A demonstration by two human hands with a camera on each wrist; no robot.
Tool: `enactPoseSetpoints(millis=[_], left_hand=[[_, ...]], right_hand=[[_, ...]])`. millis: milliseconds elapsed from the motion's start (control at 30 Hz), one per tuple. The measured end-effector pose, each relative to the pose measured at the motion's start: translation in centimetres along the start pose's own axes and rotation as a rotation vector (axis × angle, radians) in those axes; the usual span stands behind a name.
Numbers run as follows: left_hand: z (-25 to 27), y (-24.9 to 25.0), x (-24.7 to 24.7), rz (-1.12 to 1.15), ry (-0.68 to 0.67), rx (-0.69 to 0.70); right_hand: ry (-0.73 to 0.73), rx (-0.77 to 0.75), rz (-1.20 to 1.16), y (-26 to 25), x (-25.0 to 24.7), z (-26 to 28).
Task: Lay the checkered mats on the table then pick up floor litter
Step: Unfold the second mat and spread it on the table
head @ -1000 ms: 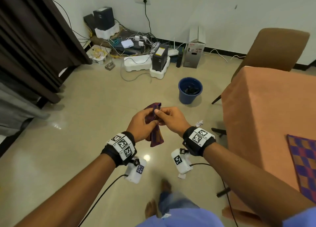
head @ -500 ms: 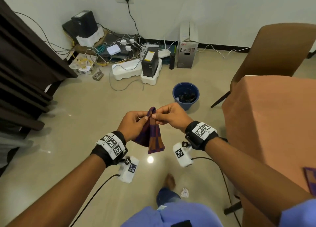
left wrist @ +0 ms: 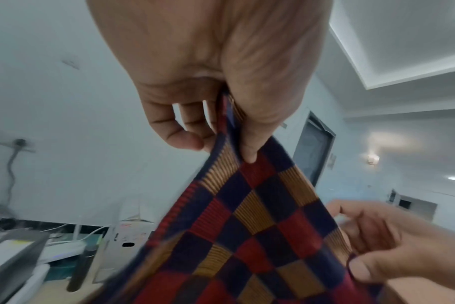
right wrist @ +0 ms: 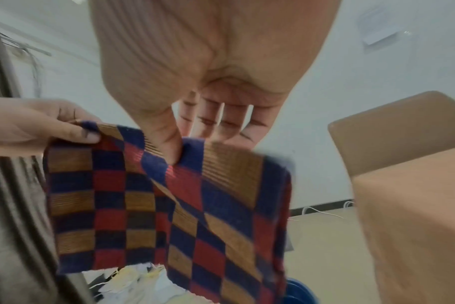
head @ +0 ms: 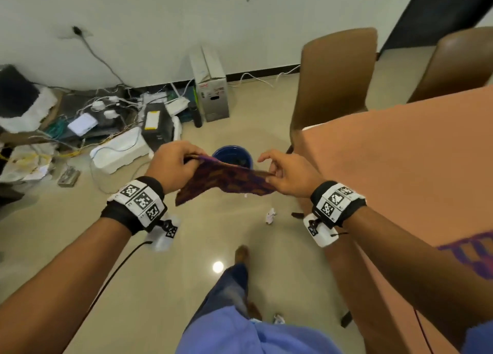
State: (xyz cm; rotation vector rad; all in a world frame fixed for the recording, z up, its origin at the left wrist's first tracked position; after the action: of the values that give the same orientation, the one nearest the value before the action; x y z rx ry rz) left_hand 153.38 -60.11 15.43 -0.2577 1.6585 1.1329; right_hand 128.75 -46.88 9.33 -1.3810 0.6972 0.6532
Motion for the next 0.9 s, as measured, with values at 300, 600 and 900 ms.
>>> enactPoseSetpoints(millis=[300,600,900], left_hand=[[-17.0,5.8,1.3,-0.133,-0.191,0.243],[-25.0,16.7,3.1,-0.237,-0.23,0.41],[-29.9,24.8,6.4,-0.195,-0.241,0.545]], right_hand=[[0.028,0.398,-0.129,9.1,-5.7,-1.1],[0.198,0.366,-0.458,5.3,-6.9,-5.6],[0.518,0.542,-0.214,11.1,-11.7,-4.5]])
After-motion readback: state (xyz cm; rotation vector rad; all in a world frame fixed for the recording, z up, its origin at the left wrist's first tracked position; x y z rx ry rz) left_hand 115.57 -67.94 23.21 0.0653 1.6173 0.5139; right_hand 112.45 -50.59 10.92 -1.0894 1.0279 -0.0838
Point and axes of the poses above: each hand's wrist, its own z-axis away from the middle knuckle, its own x-axis out of the palm, y = z × x, the point moved 1 cm from there along -z, towards the middle knuckle
